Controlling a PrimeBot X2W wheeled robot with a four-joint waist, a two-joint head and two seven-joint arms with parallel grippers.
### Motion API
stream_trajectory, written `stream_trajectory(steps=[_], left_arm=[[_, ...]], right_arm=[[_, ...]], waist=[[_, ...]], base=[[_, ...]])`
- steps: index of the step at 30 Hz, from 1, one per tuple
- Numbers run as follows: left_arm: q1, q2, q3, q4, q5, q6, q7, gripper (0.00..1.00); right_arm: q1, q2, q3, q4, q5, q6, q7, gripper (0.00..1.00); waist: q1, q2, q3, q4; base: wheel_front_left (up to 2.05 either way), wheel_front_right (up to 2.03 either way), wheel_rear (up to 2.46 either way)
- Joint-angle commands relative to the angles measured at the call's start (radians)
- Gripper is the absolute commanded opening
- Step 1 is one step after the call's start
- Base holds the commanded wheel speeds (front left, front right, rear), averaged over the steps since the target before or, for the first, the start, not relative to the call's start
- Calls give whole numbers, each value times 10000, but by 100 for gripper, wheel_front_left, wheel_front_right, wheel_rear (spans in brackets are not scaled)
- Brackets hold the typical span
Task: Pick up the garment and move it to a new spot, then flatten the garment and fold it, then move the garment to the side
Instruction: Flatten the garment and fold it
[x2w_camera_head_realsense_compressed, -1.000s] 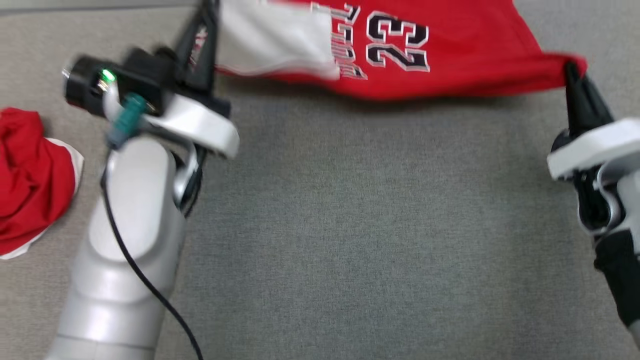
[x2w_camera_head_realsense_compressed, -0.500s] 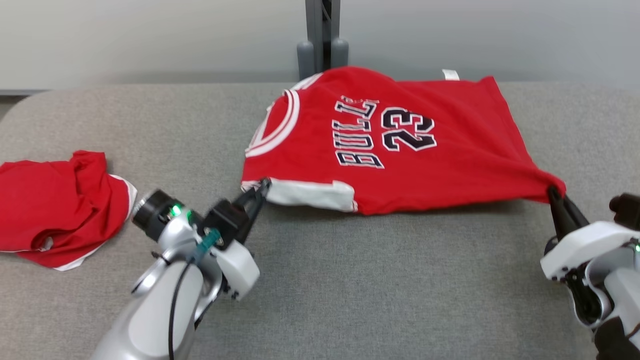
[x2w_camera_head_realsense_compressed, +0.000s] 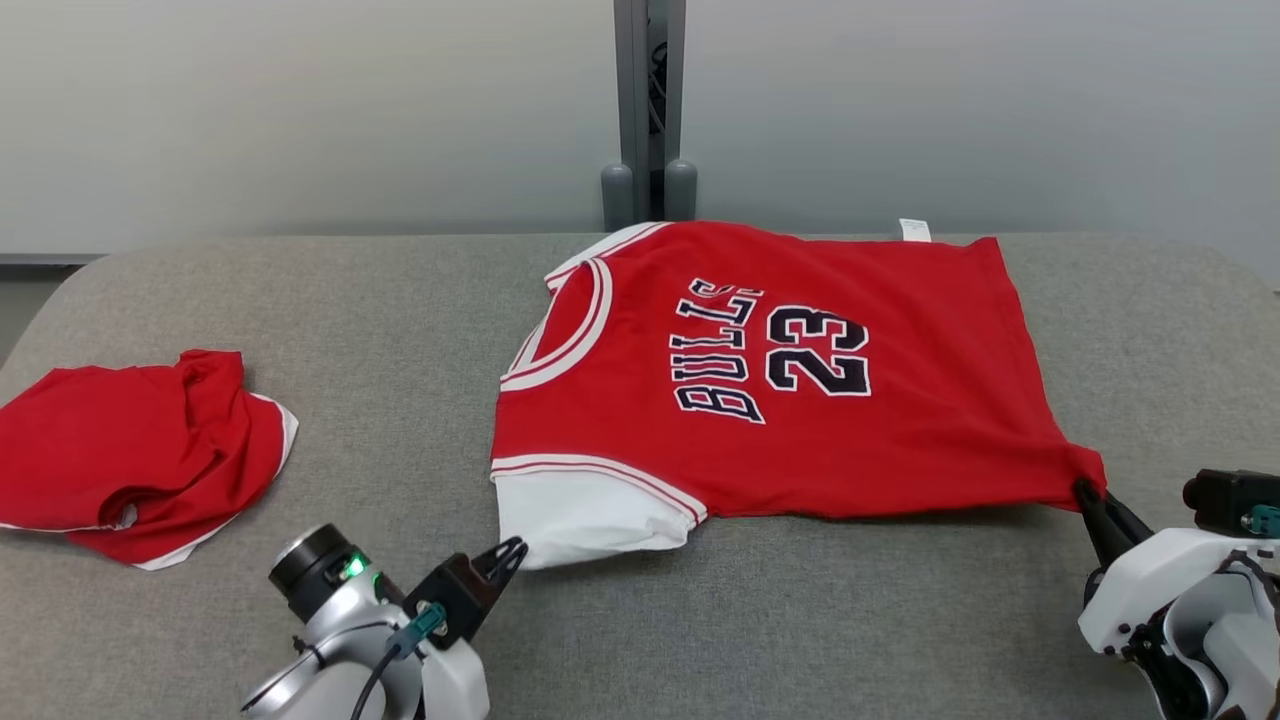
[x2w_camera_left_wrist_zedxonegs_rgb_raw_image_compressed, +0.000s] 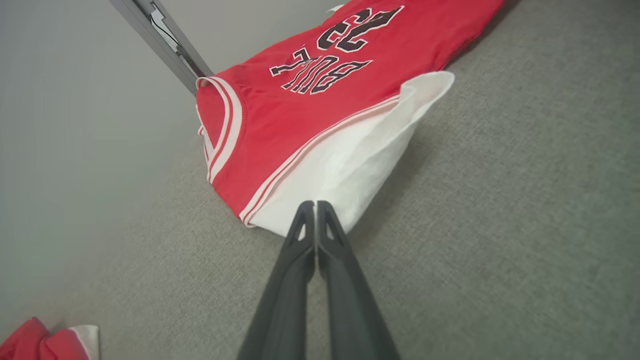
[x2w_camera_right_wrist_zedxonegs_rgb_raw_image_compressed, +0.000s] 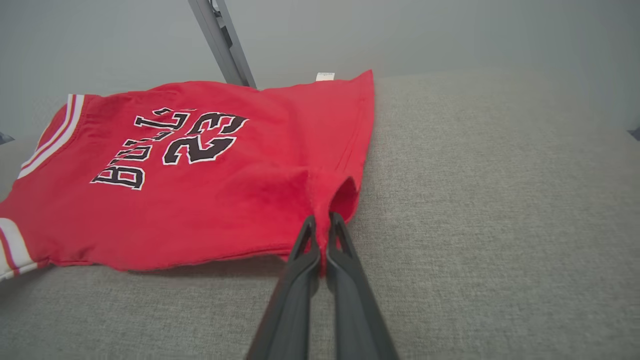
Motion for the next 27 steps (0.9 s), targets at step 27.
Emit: stream_trajectory(steps=[27], left_arm=[[-524, 2865, -5508, -2679, -4206, -11, 3304, 0]], right_arm=[[-438, -2399, 4488, -2422, 3398, 2, 2917, 0]], waist=[[0, -1, -703, -606]], base=[[0, 0, 0]])
